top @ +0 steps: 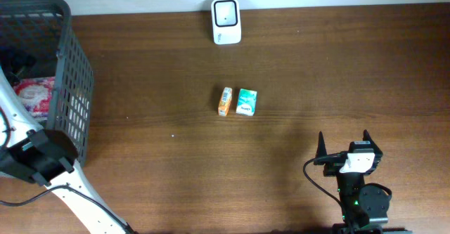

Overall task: Scan the item barcode
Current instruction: 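Reach into the basket and grasp the red-purple shower pack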

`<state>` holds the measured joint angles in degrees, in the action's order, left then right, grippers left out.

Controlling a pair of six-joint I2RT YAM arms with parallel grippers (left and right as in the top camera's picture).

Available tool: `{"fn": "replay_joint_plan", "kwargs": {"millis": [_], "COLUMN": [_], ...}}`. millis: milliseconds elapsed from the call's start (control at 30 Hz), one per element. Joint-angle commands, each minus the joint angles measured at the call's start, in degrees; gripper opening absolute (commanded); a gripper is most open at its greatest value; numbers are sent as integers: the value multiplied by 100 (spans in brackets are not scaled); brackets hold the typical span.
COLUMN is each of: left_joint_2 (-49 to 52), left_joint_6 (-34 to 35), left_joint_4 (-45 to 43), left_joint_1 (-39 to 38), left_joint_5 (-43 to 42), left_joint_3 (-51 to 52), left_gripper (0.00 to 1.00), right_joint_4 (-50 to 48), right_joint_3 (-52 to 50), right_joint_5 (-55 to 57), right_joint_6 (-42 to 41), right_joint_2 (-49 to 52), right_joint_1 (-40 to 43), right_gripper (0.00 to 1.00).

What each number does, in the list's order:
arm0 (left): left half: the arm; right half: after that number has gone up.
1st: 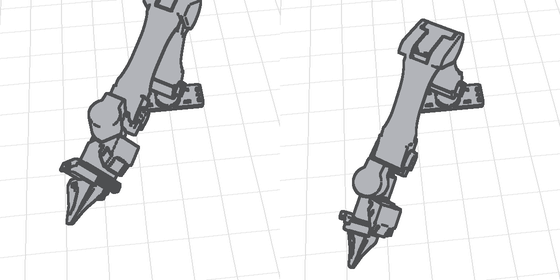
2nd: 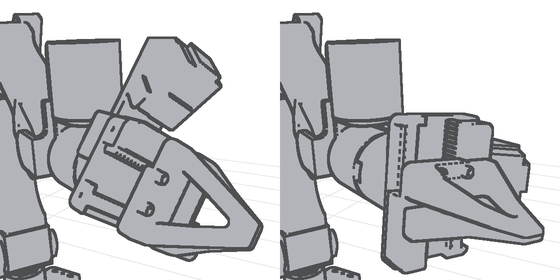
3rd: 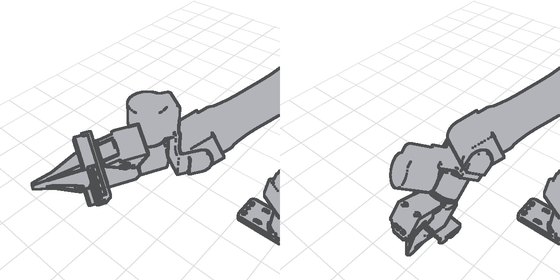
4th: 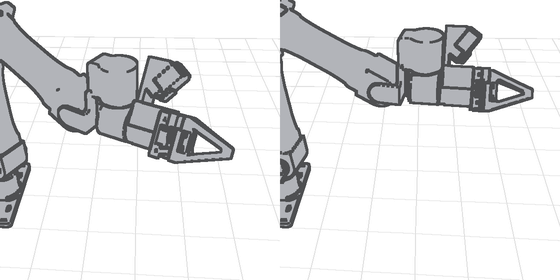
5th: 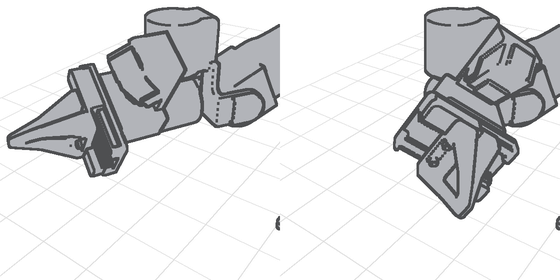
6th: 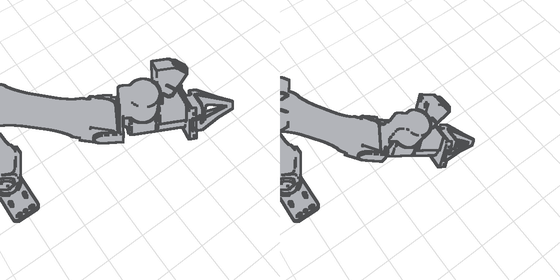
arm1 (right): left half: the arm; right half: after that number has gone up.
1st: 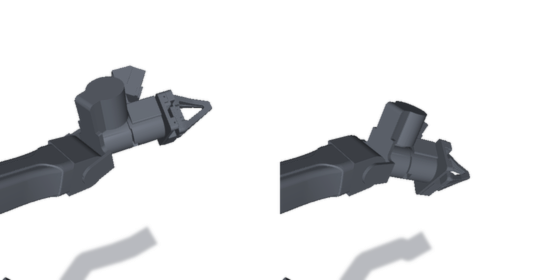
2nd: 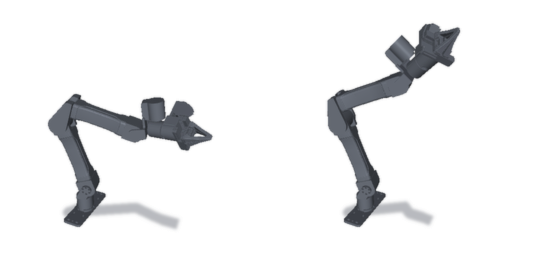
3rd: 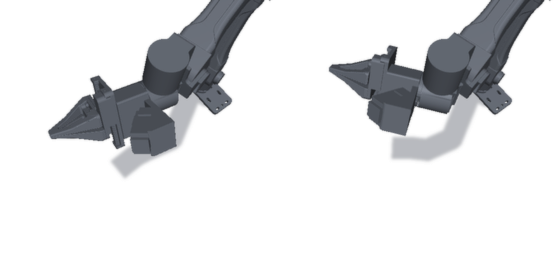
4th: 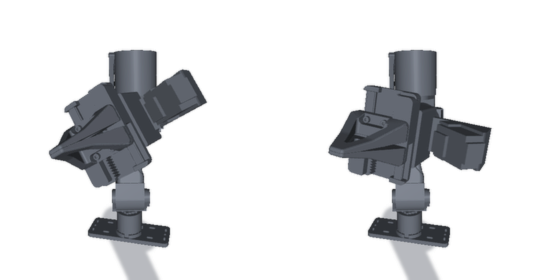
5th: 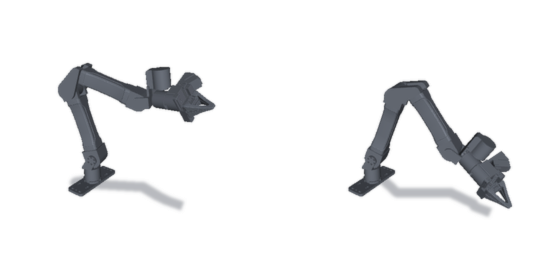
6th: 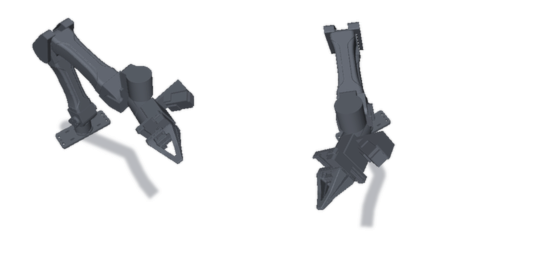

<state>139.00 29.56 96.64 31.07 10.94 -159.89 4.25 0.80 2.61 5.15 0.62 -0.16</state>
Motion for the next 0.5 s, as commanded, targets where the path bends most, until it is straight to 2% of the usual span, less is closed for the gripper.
{"fn": "replay_joint_plan", "kwargs": {"millis": [0, 33, 133, 167, 367, 433, 467], "left_joint_2": [914, 986, 874, 772, -455, -876, -1108], "left_joint_6": [35, 31, -177, -269, -509, -599, -798], "left_joint_4": [9, 9, 9, 9, 9, 9, 9], "left_joint_1": [173, 173, 168, 168, 105, 85, 81], "left_joint_5": [-223, -260, -330, -455, -713, -713, -719], "left_joint_3": [63, 66, 13, -2, -2, 0, 0], "left_gripper": [84, 80, 82, 86, 85, 84, 76], "right_joint_4": [7, 7, 7, 7, 7, 7, 7], "right_joint_3": [-48, -48, -48, -48, -48, -48, -48], "right_joint_5": [90, 90, 90, 90, 90, 90, 90], "right_joint_6": [24, 24, 24, 24, 24, 24, 24], "right_joint_2": [-42, -42, -42, -42, -42, -42, -42], "right_joint_1": [-11, -11, -11, -11, -11, -11, -11], "right_gripper": [98, 99, 98, 98, 98, 98, 98]}}
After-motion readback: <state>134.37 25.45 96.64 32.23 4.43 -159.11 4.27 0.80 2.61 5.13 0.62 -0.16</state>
